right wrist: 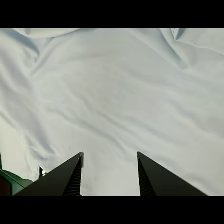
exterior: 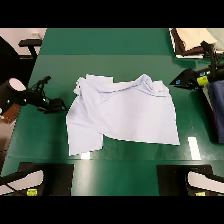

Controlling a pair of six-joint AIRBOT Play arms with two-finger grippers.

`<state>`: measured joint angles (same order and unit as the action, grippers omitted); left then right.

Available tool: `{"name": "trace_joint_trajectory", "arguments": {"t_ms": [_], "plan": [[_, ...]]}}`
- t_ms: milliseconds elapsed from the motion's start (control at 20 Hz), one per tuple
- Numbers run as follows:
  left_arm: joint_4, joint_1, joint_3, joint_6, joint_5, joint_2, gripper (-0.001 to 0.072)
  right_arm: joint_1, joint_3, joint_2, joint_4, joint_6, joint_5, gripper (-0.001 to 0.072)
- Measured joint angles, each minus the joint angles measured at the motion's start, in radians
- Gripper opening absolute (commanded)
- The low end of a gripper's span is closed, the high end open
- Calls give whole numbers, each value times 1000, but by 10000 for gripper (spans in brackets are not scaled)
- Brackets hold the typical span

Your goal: Fold the shirts.

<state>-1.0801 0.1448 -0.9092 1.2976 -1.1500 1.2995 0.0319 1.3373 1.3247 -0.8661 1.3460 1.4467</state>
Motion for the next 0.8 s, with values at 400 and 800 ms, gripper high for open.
{"name": "trace_joint_trajectory", "arguments": {"t_ms": [400,800], "plan": [[40,-86,89,-36,56,5,27,8,-99,-56,-6,-6,-31,388],[64,-105,20,-39,30,-64,26,188,-351,-153,-188,-2,31,463]]}}
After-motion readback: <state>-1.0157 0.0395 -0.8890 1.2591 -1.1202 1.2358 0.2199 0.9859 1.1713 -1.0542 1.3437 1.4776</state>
